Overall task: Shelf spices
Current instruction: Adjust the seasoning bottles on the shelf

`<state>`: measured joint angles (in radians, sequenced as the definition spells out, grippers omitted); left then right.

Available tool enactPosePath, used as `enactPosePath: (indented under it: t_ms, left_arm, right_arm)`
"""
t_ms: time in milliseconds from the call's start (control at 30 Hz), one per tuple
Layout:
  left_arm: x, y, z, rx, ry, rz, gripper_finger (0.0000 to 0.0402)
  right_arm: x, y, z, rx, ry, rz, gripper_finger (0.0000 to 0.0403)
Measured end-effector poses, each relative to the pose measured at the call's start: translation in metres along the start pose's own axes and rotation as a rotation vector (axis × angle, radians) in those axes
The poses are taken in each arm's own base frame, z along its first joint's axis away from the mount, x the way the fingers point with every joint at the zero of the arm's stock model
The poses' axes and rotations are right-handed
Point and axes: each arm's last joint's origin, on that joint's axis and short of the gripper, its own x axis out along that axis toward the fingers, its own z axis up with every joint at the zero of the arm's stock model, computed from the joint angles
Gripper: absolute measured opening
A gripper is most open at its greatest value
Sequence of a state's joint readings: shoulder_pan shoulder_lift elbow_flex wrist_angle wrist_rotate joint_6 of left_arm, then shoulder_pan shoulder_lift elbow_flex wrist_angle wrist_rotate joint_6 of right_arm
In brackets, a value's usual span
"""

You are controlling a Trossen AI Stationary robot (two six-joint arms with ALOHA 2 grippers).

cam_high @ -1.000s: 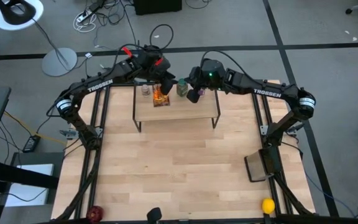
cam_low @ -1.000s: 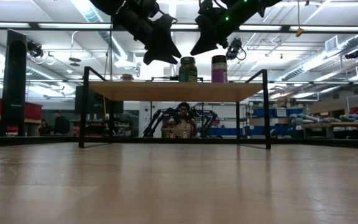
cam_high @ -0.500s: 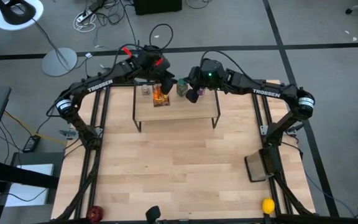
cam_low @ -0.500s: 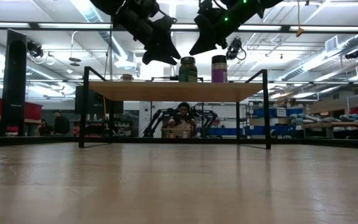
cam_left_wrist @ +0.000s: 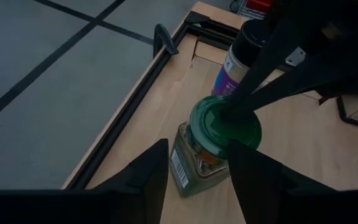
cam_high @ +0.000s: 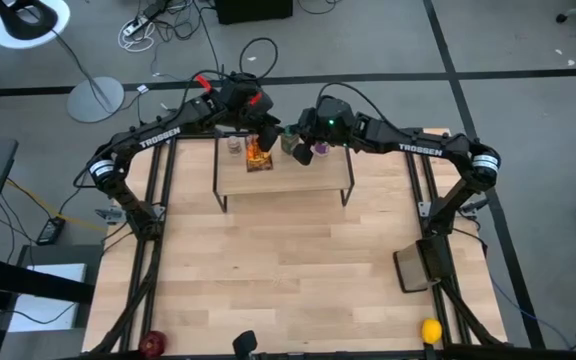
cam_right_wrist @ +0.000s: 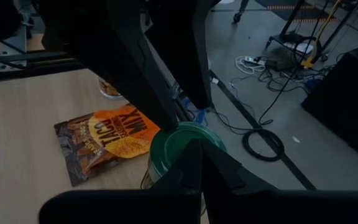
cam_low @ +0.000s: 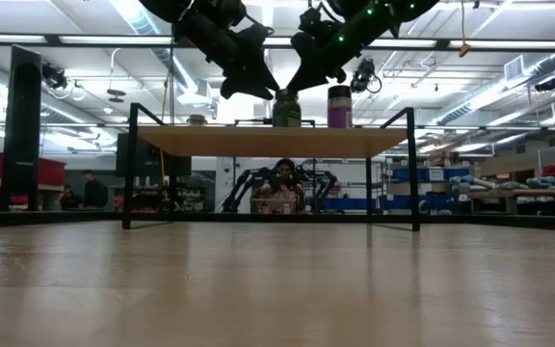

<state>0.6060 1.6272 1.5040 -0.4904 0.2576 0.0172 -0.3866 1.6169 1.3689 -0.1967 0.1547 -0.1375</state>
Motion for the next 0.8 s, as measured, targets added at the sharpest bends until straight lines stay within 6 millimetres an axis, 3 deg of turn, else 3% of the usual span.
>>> enactPosePath:
  t_ms: [800]
  left_arm:
    - [0.001,0.002,0.001,0.015,-0.015,0.027,0.0168]
  right_arm:
    - [-0.004,0.017,0.001,0.017,0.008,-0.011,0.0000]
